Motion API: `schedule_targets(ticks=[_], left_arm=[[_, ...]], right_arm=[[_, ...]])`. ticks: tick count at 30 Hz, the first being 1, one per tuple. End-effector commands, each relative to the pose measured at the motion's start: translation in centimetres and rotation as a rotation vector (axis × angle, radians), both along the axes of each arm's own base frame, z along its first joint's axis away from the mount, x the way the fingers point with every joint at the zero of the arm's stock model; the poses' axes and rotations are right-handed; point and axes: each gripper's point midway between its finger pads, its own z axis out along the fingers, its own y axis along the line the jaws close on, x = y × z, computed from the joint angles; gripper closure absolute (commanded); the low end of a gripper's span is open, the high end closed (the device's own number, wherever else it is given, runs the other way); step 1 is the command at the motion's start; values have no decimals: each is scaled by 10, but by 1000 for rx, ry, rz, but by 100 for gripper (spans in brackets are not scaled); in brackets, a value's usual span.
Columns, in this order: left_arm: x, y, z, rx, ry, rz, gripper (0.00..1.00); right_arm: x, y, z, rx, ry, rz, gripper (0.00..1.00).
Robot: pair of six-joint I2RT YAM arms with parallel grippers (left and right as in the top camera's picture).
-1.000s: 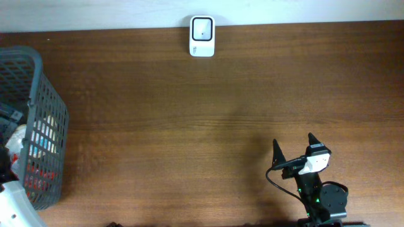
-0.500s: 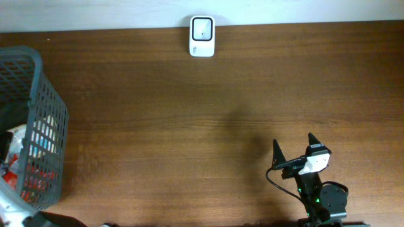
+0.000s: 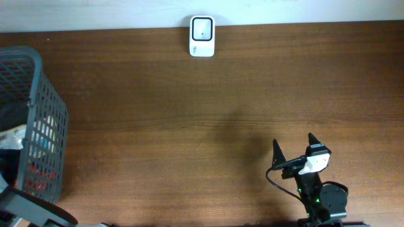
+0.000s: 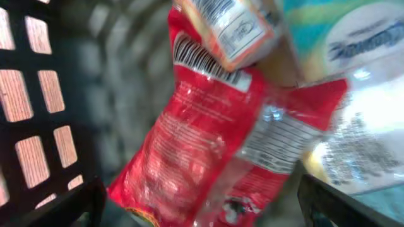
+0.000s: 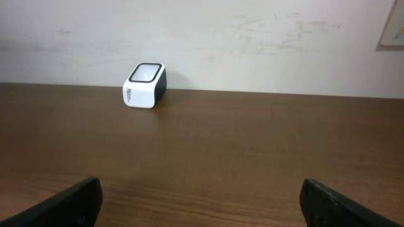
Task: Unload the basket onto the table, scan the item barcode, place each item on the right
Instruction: 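Reach into the basket and grasp the red snack bag with the left gripper, then carry the red bag out and drop it on the table center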
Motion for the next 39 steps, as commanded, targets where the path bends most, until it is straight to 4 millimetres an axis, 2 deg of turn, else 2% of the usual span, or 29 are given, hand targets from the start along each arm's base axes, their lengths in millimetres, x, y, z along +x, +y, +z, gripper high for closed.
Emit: schedule_targets(ticks=[1, 8, 9, 10, 12, 13, 15, 16, 18, 19, 21, 22, 23, 25, 26, 27, 28, 30, 31, 32, 34, 35, 36, 38, 39], left_arm=[[-6, -2, -24, -44, 48, -34, 4], [-13, 4, -59, -78, 145, -66, 3], [-13, 3, -63, -89, 149, -67, 11], [-12, 2, -66, -101, 145, -69, 24], [-9, 1, -66, -100, 144, -76, 79], [-9, 1, -65, -101, 144, -76, 90], [-7, 2, -60, -106, 137, -77, 96], [2, 7, -43, -103, 105, -82, 100], [13, 14, -18, -87, 62, -87, 100], [21, 19, 3, -66, 31, -92, 100], [44, 25, 54, -5, -49, -144, 100], [62, 22, 91, 32, -123, -198, 100], [81, 13, 139, 95, -200, -250, 100], [98, -1, 192, 186, -267, -313, 100], [110, -18, 229, 252, -325, -378, 100], [123, -43, 263, 314, -382, -470, 99], [132, -72, 289, 355, -433, -547, 99], [147, -138, 319, 390, -515, -722, 99], [154, -169, 325, 399, -531, -820, 98], [158, -187, 326, 398, -534, -878, 98], [168, -237, 318, 358, -525, -1030, 98], [173, -269, 306, 316, -506, -1133, 97], [177, -289, 294, 280, -487, -1190, 97], [186, -322, 256, 197, -412, -1280, 97], [188, -329, 242, 167, -382, -1295, 97]], right_arm=[[0, 1, -4, 9, 9, 4, 1], [0, 1, -3, 10, 9, 3, 1], [0, 1, -3, 10, 9, 3, 1], [0, 1, -3, 9, 9, 3, 1], [0, 1, -3, 9, 9, 4, 1], [0, 1, -3, 9, 9, 4, 1], [0, 1, -4, 9, 9, 4, 1], [0, 1, -3, 10, 9, 3, 1], [0, 1, -3, 10, 9, 3, 1], [0, 1, -3, 10, 9, 3, 1], [0, 1, -3, 10, 9, 3, 1], [0, 1, -4, 9, 9, 4, 1], [0, 1, -4, 9, 9, 3, 1], [0, 1, -3, 10, 9, 3, 1], [0, 1, -3, 10, 9, 3, 1], [0, 1, -3, 10, 9, 3, 1], [0, 1, -3, 10, 9, 3, 1], [0, 1, -3, 9, 9, 3, 1], [0, 1, -3, 9, 9, 3, 1], [0, 1, -3, 9, 9, 3, 1], [0, 1, -3, 10, 9, 3, 1], [0, 1, -3, 9, 9, 3, 1], [0, 1, -3, 9, 9, 4, 1], [0, 1, -3, 10, 9, 3, 1], [0, 1, -3, 10, 9, 3, 1]])
